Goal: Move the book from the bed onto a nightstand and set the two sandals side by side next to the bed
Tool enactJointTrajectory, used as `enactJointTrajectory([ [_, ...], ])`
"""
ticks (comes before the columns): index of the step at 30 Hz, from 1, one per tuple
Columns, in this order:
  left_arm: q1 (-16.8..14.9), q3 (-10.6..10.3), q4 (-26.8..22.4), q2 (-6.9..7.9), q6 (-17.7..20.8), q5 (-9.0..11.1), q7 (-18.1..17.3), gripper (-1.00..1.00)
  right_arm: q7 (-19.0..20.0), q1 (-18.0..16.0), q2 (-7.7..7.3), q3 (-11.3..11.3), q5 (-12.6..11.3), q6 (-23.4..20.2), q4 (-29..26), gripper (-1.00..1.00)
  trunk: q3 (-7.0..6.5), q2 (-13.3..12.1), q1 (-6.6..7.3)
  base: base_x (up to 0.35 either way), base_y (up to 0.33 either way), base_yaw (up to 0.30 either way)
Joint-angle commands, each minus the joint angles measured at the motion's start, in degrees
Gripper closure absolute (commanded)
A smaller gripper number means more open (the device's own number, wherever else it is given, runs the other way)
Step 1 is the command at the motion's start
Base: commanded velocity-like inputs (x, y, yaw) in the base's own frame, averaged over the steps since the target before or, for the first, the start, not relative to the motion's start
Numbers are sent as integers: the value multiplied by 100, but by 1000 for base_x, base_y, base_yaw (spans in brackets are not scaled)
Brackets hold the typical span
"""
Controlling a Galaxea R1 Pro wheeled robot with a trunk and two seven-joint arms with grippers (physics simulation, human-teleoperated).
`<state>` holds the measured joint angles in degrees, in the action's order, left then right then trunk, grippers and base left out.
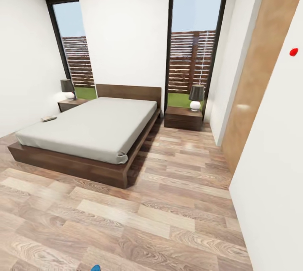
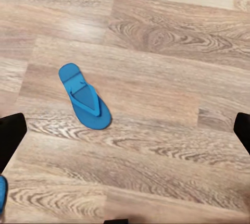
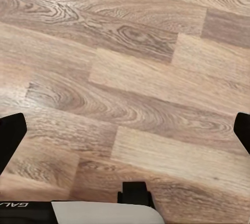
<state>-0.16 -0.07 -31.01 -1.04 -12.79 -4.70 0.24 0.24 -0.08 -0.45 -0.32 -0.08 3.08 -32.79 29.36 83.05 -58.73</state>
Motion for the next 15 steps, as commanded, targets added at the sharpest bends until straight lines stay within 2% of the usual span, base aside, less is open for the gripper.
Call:
enactJointTrajectory([
  [1,-2,7,-1,-1,-13,-49,3,-100,3,-1,1,-3,-1,17,1,-100,5,3,0,0,0,268],
  [15,-2,7,-1,-1,-13,-49,3,-100,3,-1,1,-12,-1,17,1,-100,5,3,0,0,0,268],
])
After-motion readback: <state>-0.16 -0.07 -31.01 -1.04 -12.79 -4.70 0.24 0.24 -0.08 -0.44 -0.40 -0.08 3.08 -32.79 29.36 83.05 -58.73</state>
